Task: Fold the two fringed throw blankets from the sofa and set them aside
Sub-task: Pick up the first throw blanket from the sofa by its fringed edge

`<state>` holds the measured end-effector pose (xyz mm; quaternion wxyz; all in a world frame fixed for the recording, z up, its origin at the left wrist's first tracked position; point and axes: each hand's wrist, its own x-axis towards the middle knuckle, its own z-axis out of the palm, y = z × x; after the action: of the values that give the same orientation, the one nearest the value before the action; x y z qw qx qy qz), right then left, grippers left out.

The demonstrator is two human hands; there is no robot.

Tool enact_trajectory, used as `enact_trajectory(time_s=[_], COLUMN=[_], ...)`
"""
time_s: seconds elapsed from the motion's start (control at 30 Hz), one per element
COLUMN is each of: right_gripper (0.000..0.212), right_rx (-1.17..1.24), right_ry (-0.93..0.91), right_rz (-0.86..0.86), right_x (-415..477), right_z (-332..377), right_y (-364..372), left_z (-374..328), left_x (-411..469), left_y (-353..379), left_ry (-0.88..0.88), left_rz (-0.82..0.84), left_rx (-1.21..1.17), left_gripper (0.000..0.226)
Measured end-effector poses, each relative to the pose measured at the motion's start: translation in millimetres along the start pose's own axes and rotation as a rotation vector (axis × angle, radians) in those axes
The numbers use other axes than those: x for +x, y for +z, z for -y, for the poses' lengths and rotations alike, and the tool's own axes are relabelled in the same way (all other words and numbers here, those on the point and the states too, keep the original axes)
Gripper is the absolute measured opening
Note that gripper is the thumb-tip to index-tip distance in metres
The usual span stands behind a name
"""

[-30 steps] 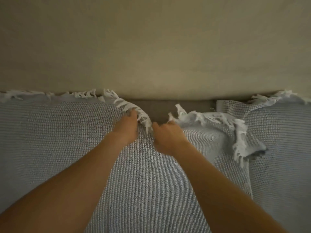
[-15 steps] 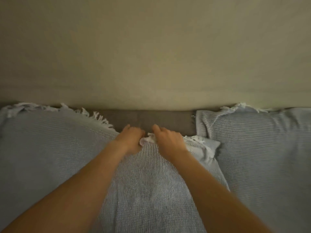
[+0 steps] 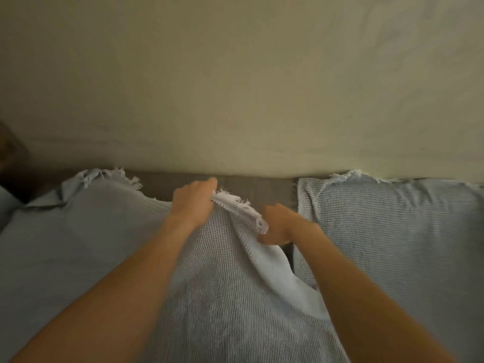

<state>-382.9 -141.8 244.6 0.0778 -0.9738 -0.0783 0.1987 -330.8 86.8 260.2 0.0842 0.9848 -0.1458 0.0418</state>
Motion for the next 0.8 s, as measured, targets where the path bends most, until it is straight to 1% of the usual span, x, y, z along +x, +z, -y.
enact_trajectory(time_s=[0.07, 0.13, 0.17, 0.2, 0.23, 0.27, 0.3, 0.4, 0.43, 0.47, 0.5, 0.53, 0.57, 0.63, 0.67, 0.73, 0.8], right_gripper=[0.027, 0.027, 0.032, 0.036, 0.035, 0.029, 0.021, 0.007, 0.009, 0.012, 0.014, 0.016, 0.021, 0.034, 0.04, 0.06, 0.082], right_rx=[-0.022, -0.078, -0.045, 0.067, 0.227, 0.402, 0.564, 1.052, 1.182, 1.233, 1.19, 1.065, 0.892, 0.574, 0.499, 0.503, 0.555], right_ry=[0.027, 0.039, 0.056, 0.073, 0.09, 0.101, 0.116, 0.206, 0.225, 0.222, 0.2, 0.169, 0.16, 0.199, 0.204, 0.119, -0.031], right_rz=[0.069, -0.004, -0.081, -0.189, -0.303, -0.435, -0.566, -0.945, -1.048, -1.116, -1.135, -1.1, -1.025, -0.871, -0.82, -0.776, -0.734], right_x=[-5, -13, -12, -15, -17, -19, -23, -33, -36, -40, -44, -48, -52, -59, -62, -62, -58], right_z=[1, 3, 3, 4, 6, 9, 14, 30, 35, 39, 43, 46, 48, 54, 56, 60, 65], right_y=[4, 0, -2, -8, -16, -23, -32, -55, -62, -66, -67, -69, -68, -66, -63, -52, -38], left_z=[1, 1, 2, 3, 3, 4, 4, 1, -1, -4, -7, -9, -11, -10, -8, -9, -12], left_x=[-4, -9, -9, -9, -10, -9, -9, -9, -9, -10, -10, -10, -10, -9, -9, -11, -17], left_y=[-12, -22, -25, -29, -33, -37, -41, -48, -50, -51, -51, -50, -49, -47, -45, -45, -47], left_ry=[-0.073, -0.175, -0.234, -0.302, -0.366, -0.404, -0.403, -0.269, -0.224, -0.178, -0.137, -0.108, -0.086, -0.074, -0.079, -0.062, -0.017], left_rz=[-0.071, -0.149, -0.191, -0.24, -0.285, -0.308, -0.301, -0.188, -0.163, -0.153, -0.154, -0.161, -0.16, -0.13, -0.102, -0.043, 0.049], left_rx=[-0.048, -0.151, -0.217, -0.291, -0.368, -0.431, -0.462, -0.422, -0.409, -0.417, -0.437, -0.441, -0.43, -0.411, -0.419, -0.453, -0.555], left_gripper=[0.022, 0.023, 0.022, 0.02, 0.019, 0.018, 0.017, 0.025, 0.026, 0.025, 0.022, 0.016, 0.011, 0.014, 0.016, 0.018, 0.021])
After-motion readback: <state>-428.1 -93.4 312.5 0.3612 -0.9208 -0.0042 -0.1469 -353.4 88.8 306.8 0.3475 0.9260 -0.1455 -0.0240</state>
